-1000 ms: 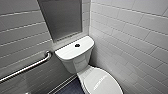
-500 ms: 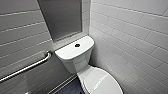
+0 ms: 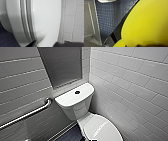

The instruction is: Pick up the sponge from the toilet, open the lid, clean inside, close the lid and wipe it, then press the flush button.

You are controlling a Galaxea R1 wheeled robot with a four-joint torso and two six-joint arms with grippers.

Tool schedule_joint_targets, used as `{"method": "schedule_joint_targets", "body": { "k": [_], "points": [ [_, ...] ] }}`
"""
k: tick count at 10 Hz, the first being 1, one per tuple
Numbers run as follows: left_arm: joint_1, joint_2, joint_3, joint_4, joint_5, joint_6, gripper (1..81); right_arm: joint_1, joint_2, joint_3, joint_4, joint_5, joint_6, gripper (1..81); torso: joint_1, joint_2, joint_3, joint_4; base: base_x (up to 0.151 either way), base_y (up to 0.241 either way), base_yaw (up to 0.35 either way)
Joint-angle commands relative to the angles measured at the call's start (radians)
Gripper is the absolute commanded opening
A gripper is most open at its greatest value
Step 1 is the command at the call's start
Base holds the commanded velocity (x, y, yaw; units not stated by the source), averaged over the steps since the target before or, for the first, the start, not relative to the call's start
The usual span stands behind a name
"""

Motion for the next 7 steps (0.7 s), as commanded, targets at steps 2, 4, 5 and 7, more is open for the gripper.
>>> {"method": "schedule_joint_targets", "body": {
  "k": [2, 4, 5, 7],
  "points": [
    [-0.097, 0.026, -0.001, 0.004, 0.039, -0.004, 81.1, 0.007, -0.024, 0.015, -0.030, -0.050, 0.001, 1.0, 0.000, 0.000, 0.000, 0.000, 0.000, 0.000, 0.000],
    [-0.097, 0.058, -0.055, 0.008, 0.048, -0.004, 81.1, 0.007, -0.025, 0.015, -0.030, -0.048, 0.003, 1.0, 0.000, 0.000, 0.000, 0.000, 0.000, 0.000, 0.000],
    [-0.097, 0.072, -0.078, 0.009, 0.059, -0.005, 81.1, 0.006, -0.025, 0.015, -0.030, -0.048, 0.003, 1.0, 0.000, 0.000, 0.000, 0.000, 0.000, 0.000, 0.000],
    [-0.100, 0.077, -0.081, 0.011, 0.061, -0.005, 81.1, 0.010, -0.024, 0.015, -0.030, -0.048, 0.003, 1.0, 0.000, 0.000, -0.003, 0.000, 0.000, 0.000, 0.000]
  ]
}}
